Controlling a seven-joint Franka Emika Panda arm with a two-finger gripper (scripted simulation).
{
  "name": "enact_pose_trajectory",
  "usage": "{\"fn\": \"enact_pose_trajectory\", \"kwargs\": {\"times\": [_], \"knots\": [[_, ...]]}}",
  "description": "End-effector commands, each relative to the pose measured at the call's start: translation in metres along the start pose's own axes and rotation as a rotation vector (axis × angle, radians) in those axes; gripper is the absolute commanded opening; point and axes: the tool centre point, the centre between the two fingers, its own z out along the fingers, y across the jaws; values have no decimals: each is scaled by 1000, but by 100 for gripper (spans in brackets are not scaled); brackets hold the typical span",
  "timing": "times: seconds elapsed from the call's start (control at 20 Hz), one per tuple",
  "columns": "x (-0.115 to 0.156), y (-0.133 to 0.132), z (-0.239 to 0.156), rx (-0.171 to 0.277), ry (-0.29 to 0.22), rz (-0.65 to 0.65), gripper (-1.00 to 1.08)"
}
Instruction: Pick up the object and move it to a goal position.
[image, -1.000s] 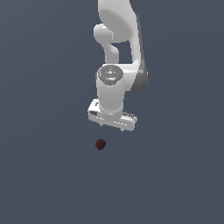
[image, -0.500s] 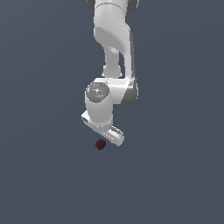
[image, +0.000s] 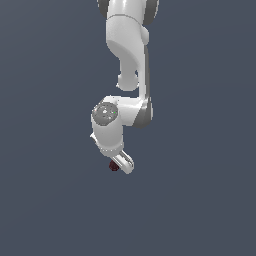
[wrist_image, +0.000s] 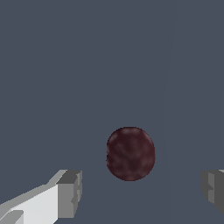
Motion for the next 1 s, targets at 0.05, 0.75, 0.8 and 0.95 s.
{"fn": "enact_pose_trajectory", "kwargs": {"times": [0.05, 0.75, 0.8, 0.95], "knots": [[2, 0, 2, 0, 1, 15, 100], [1, 2, 48, 0, 1, 15, 100], [1, 1, 50, 0, 1, 15, 100], [2, 1, 52, 0, 1, 15, 100]]}}
